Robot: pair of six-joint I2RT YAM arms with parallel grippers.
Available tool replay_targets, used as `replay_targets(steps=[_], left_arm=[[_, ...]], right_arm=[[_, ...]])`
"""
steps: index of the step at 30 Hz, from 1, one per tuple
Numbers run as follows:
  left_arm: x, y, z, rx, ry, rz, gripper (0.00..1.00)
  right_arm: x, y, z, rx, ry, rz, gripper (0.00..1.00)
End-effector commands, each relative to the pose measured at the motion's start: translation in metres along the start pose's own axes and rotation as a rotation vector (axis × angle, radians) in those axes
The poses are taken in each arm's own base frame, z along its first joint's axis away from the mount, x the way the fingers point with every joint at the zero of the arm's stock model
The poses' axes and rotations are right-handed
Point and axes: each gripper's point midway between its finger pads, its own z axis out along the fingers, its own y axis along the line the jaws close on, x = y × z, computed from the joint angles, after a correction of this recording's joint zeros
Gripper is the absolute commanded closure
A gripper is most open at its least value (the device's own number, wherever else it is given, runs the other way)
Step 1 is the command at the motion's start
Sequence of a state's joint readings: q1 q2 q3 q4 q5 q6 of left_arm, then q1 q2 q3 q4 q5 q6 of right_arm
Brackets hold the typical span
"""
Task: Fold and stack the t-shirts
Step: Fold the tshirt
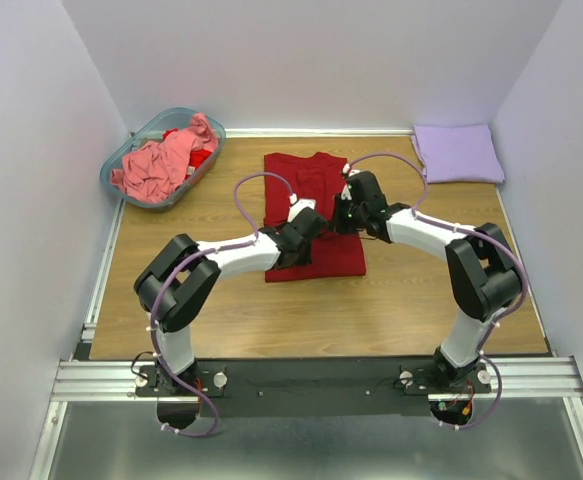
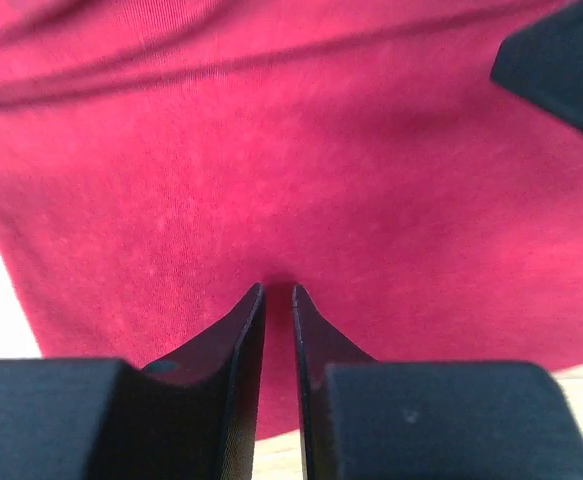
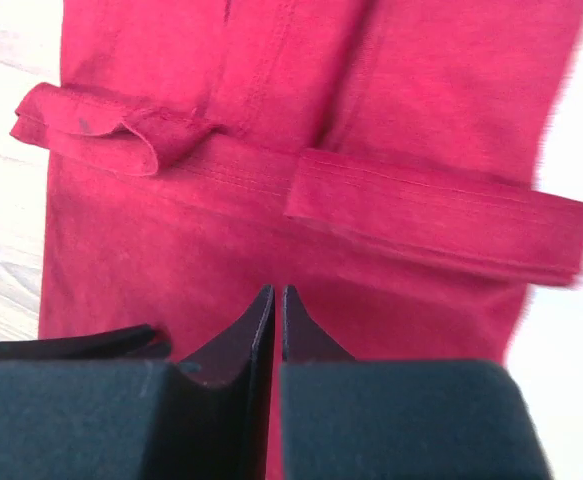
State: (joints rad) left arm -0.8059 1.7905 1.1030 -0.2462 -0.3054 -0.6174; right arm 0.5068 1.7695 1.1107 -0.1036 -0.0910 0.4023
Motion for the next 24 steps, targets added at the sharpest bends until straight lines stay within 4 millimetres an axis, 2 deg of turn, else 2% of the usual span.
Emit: replay_targets(steps=[1,7,13,17,24], left_arm=[[0.016,0.003,0.005,-0.012,0.064,0.005,0.76],[0.033,0.003,0.013,-0.007,0.134,0.042,0.76],[0.046,0.005,0.01,0.013,0.174,0.06,0.76],[0.058,0.009,0.008,0.019,0.207,0.08,0.76],[0.082,0.02,-0.008,0.028,0.249,0.08,0.76]], right_arm=[[0.004,0.016,0.016,-0.082,-0.002,0.019,0.89],[0.018,0.01,0.035,-0.07,0.046,0.03,0.9],[0.012,0.003,0.051,-0.037,0.02,0.014,0.91],[0.001,0.0,0.056,-0.012,-0.007,-0.004,0.91],[-0.051,-0.004,0.072,0.019,-0.107,-0.038,0.91]])
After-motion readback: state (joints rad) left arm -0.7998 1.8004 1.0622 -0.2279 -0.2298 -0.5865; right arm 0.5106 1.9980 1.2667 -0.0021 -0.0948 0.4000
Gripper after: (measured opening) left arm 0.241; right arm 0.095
